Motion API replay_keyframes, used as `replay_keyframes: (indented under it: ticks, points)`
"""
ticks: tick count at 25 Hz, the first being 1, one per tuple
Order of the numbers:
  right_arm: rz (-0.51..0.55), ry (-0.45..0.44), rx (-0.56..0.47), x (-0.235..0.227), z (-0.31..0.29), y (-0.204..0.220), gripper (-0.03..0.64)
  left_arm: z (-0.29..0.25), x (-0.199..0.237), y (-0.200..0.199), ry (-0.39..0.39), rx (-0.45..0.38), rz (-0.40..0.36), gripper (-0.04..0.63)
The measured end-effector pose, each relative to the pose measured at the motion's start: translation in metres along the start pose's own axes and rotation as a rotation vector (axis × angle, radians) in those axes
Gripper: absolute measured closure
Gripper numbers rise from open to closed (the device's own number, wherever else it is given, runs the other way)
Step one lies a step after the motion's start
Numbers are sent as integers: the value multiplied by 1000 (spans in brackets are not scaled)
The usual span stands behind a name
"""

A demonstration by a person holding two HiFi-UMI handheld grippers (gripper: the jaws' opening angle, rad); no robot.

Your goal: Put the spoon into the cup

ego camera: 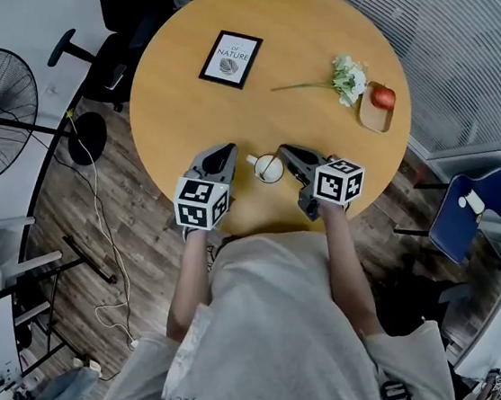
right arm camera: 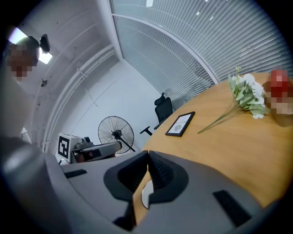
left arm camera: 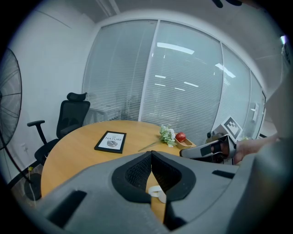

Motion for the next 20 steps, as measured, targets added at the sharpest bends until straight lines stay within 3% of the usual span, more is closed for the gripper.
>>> replay_keyframes:
  ticks: [20]
  points:
    - [20, 4, 60, -7, -9, 4, 614, -7, 2, 2, -8, 13, 9, 587]
Point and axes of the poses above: the fingertips, and each gripper's own axes: z backward along the fingers, x to its left, y out of its underside, the point moved 5 cm from there along z, backward along the fingers, and after that the axes turned 9 degrees about -y, right-handed, at the moved point
